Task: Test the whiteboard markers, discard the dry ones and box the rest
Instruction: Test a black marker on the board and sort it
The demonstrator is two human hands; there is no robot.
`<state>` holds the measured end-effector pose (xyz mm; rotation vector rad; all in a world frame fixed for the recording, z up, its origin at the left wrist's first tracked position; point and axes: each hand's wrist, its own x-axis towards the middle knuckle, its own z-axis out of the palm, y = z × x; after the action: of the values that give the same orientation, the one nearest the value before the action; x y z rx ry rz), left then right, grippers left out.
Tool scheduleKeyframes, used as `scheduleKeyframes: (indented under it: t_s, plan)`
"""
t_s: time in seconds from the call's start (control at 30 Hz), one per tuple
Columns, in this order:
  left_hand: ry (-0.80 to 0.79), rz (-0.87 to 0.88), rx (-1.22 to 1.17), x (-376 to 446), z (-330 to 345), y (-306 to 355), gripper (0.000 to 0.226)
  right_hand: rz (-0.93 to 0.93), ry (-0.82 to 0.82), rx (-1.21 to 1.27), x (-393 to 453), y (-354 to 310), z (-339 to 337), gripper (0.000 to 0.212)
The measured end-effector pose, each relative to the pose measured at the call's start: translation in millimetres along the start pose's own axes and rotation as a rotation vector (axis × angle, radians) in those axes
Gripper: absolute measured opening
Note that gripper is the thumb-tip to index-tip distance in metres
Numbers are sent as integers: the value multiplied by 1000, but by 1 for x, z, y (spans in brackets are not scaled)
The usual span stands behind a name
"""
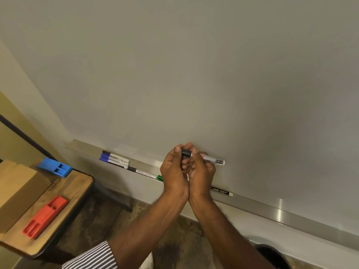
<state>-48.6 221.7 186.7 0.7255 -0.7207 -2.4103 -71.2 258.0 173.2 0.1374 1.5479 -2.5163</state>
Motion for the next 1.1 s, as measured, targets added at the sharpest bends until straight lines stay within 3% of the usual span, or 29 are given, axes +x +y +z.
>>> scheduleKeyframes:
  t_s: [0.33,0.57,0.83,1.1]
  plan:
    - [40,-78,-65,39,-14,42,13,-73,197,260,0,9,39,26]
    - [-213,123,92,52,-1,84,15,-195,76,258,10,-21,44,10]
    - [-641,523,487,44,63,151,25,-486,-120,229,18,-103,69,8]
    - [-903,1228,666,31,143,223,6,-760,-272,243,7,-204,119,8]
